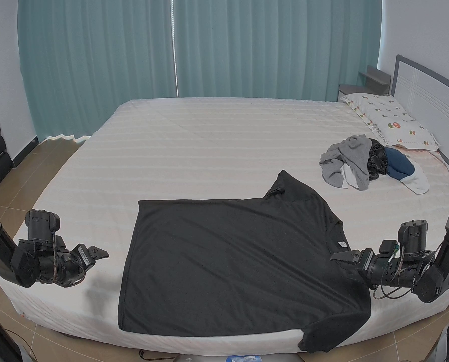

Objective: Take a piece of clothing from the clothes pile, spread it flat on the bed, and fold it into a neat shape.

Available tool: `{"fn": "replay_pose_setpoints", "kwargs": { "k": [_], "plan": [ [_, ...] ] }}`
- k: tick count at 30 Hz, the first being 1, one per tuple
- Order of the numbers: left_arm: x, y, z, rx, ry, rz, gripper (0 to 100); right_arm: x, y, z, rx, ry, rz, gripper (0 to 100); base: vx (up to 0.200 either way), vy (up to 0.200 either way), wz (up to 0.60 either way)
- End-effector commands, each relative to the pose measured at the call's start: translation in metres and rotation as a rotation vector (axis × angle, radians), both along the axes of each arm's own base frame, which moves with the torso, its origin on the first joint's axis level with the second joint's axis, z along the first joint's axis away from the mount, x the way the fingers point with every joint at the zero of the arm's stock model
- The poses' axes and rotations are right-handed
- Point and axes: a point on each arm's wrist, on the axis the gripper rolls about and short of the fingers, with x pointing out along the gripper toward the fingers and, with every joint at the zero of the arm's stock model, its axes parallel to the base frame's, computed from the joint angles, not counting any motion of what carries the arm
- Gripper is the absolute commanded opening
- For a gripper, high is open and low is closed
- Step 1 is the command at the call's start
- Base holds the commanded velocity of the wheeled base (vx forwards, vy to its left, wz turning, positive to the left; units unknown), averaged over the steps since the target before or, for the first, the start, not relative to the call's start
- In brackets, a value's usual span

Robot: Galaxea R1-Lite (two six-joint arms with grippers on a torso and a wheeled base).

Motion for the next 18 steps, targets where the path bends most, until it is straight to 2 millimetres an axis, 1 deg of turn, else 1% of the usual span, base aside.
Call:
{"fn": "replay_pose_setpoints", "kwargs": {
  "k": [1,6,9,13,14,15,16,17,18],
  "plan": [
    [0.003,0.0,0.001,-0.002,-0.009,0.001,100,-0.001,0.002,0.0,0.0,-0.001,0.009,100,0.0,0.0,0.0],
    [0.017,-0.002,0.01,-0.028,-0.055,0.017,100,-0.001,0.002,0.0,0.0,-0.001,0.011,100,0.0,0.0,0.0],
    [0.034,-0.01,0.014,-0.063,-0.082,0.021,100,-0.002,0.003,0.0,0.001,0.002,0.014,100,0.0,0.0,0.0],
    [0.064,-0.016,0.01,-0.077,-0.107,0.009,100,-0.003,0.004,0.0,0.001,0.003,0.016,100,0.0,0.0,0.0],
    [0.065,-0.016,0.01,-0.077,-0.108,0.009,100,-0.003,0.004,0.0,0.001,0.003,0.016,100,0.0,0.0,0.0],
    [0.082,-0.017,0.004,-0.078,-0.111,0.005,100,-0.003,0.004,0.0,0.001,0.003,0.016,100,0.0,0.0,0.0],
    [0.09,-0.018,0.002,-0.08,-0.113,0.002,100,-0.003,0.004,0.0,0.001,0.005,0.016,100,0.0,0.0,0.0],
    [0.092,-0.018,0.001,-0.082,-0.112,0.002,100,-0.003,0.004,0.0,0.001,0.005,0.016,100,0.0,0.0,0.0],
    [0.102,-0.018,-0.004,-0.091,-0.117,-0.008,100,-0.003,0.004,0.0,0.001,0.005,0.016,100,0.0,0.0,0.0]
  ]
}}
